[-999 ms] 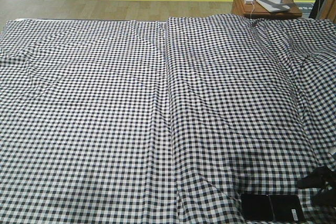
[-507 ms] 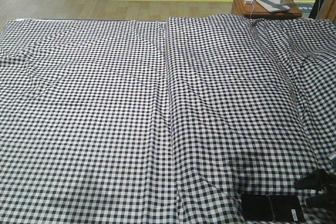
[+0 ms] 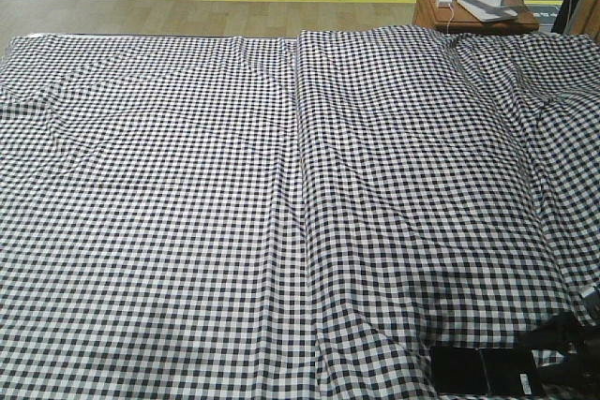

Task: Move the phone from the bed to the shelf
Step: 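Lower the right gripper toward the black phone near the bed edge, then close the right gripper on the black phone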

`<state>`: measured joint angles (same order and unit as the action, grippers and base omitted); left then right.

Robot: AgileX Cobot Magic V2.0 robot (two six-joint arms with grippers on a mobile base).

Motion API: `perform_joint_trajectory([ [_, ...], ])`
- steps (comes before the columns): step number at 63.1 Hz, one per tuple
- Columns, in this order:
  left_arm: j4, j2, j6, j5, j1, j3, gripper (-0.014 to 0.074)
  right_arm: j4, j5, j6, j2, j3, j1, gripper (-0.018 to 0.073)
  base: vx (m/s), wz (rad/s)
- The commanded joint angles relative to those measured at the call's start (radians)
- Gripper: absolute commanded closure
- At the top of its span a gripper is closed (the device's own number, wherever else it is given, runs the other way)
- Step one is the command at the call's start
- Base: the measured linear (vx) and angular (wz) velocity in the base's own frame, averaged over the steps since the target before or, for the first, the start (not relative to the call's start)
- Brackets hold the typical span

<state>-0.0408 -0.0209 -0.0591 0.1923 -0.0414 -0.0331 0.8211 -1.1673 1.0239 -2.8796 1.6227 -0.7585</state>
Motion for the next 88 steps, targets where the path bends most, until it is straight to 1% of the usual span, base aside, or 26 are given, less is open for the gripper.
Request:
perform_joint_trajectory([
  [1,-0.009,-0.007,0.000,-0.074,-0.001,-0.006,0.0595,0.025,-0.122,0.039,0.060,-0.009,-0.007,-0.0034,0.00,0.00],
  [10,-0.009,-0.007,0.000,-0.074,-0.001,-0.006,0.0595,0.054,-0.122,0.051,0.060,-0.009,-0.007,-0.0034,0.00,0.00],
  [17,-0.009,-0.007,0.000,-0.074,-0.001,-0.006,0.0595,0.059,-0.122,0.054,0.053,-0.009,0.009,-0.0034,0.00,0.00],
  [28,-0.009,-0.007,0.000,-0.074,-0.001,-0.006,0.0595,0.083,-0.122,0.062,0.048,-0.009,0.092,-0.0034,0.00,0.00],
  [36,-0.009,-0.007,0.000,-0.074,-0.001,-0.006,0.0595,0.074,-0.122,0.057,0.048,-0.009,0.162,-0.0034,0.00,0.00],
  [43,-0.009,-0.007,0.000,-0.074,-0.001,-0.006,0.0595,0.074,-0.122,0.043,0.048,-0.009,0.203,-0.0034,0.00,0.00],
  [49,-0.009,-0.007,0.000,-0.074,-0.001,-0.006,0.0595,0.074,-0.122,0.042,0.048,-0.009,0.220,-0.0032,0.00,0.00],
  [56,-0.009,-0.007,0.000,-0.074,-0.001,-0.006,0.0595,0.073,-0.122,0.041,0.048,-0.009,0.223,-0.0004,0.00,0.00],
  [62,-0.009,-0.007,0.000,-0.074,-0.001,-0.006,0.0595,0.049,-0.122,0.035,0.051,-0.009,0.213,0.0049,0.00,0.00],
  [72,-0.009,-0.007,0.000,-0.074,-0.001,-0.006,0.0595,-0.036,-0.122,0.020,0.069,-0.009,0.192,0.0196,0.00,0.00],
  [79,-0.009,-0.007,0.000,-0.074,-0.001,-0.006,0.0595,-0.049,-0.122,0.016,0.084,-0.009,0.181,0.0326,0.00,0.00],
  [88,-0.009,-0.007,0.000,-0.074,-0.001,-0.006,0.0595,-0.052,-0.122,0.016,0.103,-0.009,0.170,0.0522,0.00,0.00],
])
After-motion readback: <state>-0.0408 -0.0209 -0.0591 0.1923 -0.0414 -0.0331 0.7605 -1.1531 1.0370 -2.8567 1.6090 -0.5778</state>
